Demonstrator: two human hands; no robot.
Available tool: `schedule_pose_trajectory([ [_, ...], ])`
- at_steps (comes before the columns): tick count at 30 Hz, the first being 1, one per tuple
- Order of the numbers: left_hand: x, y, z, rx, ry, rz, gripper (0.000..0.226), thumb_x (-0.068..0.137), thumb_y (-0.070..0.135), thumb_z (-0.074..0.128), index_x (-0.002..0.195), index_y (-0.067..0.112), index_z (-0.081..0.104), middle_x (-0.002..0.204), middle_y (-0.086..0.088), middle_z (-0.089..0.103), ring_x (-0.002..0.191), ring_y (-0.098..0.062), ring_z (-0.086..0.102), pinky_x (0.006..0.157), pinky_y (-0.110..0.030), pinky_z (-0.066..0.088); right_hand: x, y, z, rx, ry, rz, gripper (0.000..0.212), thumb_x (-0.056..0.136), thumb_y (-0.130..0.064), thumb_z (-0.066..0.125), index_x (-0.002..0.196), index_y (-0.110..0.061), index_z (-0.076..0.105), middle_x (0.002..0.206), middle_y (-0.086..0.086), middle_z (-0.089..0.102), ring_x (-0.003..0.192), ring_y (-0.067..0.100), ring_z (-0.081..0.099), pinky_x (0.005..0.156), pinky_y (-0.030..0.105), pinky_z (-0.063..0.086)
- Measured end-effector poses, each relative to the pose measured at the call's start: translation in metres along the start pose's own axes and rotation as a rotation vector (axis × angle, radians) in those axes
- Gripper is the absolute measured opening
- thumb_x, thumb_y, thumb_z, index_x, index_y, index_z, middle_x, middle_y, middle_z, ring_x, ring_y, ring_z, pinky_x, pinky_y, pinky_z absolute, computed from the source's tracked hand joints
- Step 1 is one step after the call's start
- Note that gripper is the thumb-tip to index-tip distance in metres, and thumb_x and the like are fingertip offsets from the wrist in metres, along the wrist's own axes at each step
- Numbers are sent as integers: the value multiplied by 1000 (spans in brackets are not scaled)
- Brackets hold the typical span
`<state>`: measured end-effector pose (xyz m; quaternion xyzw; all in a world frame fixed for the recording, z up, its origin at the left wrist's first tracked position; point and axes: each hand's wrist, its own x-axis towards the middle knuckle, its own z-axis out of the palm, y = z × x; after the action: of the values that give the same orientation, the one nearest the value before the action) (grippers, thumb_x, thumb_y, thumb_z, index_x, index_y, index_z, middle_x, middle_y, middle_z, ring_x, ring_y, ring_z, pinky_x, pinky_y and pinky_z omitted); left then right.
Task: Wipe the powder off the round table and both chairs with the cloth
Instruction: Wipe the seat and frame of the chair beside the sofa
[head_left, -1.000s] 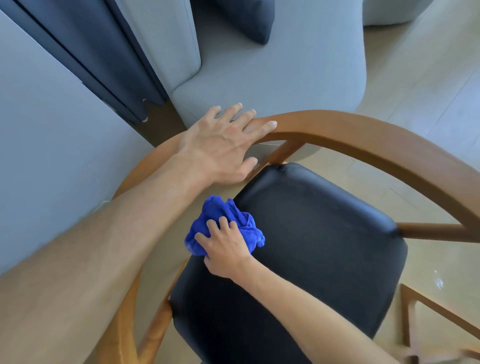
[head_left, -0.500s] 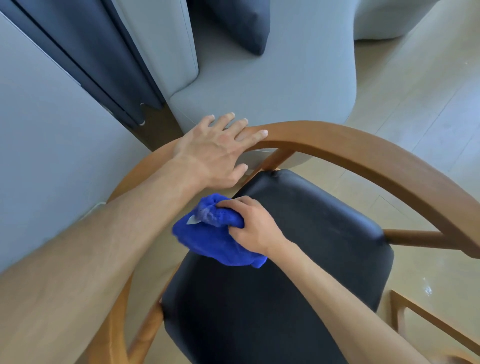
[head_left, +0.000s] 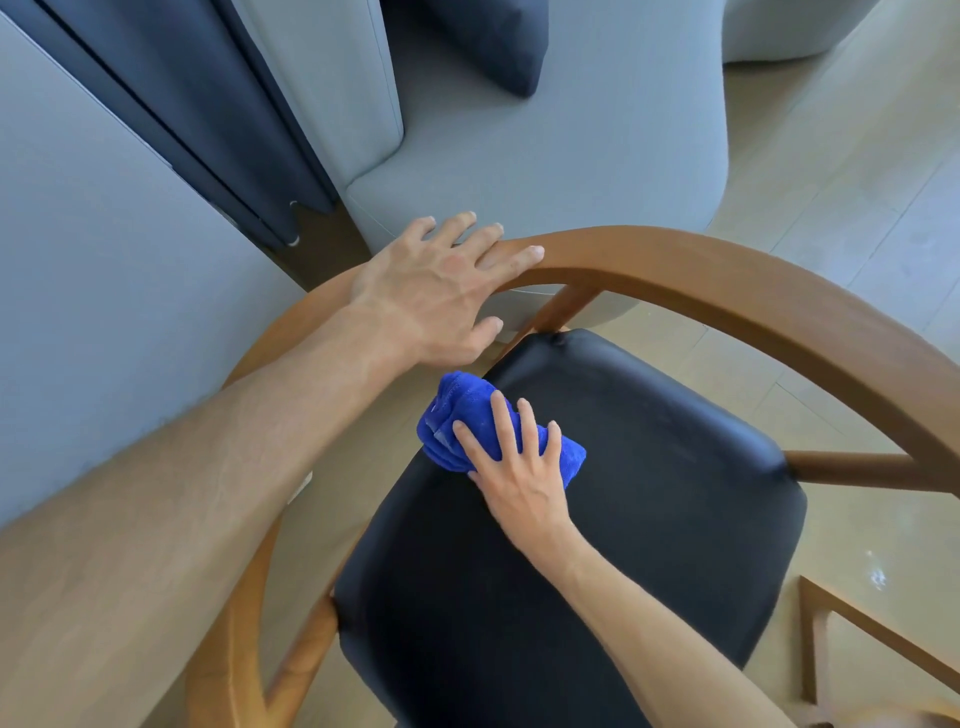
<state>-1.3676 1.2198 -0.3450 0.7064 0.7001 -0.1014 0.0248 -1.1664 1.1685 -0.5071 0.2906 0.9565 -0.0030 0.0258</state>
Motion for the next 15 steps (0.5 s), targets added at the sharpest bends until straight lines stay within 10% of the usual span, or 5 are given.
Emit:
schedule_pose_trajectory([
  [4,0,0,-1,4,1,4,71,92,53,36,152,36,2,157,-5,21,145,-27,17,114,-45,21,22,43,4,-17,149,-191,52,80,-14,56,129,-29,49,140,18,47,102,39,53,75,46,43],
  [10,2,0,0,-9,9,7,69,91,53,37,151,37,7,156,-5,24,144,-27,20,113,-45,23,85,30,-12,117,-32,535,51,80,-14,59,130,-23,49,132,19,49,83,33,50,62,37,31],
  [15,1,0,0,-22,-7,5,70,91,54,38,152,36,6,157,-5,23,144,-28,18,113,-46,23,33,-83,-21,147,-151,8,22,68,-20,66,88,-27,64,98,9,65,65,24,54,55,29,38],
])
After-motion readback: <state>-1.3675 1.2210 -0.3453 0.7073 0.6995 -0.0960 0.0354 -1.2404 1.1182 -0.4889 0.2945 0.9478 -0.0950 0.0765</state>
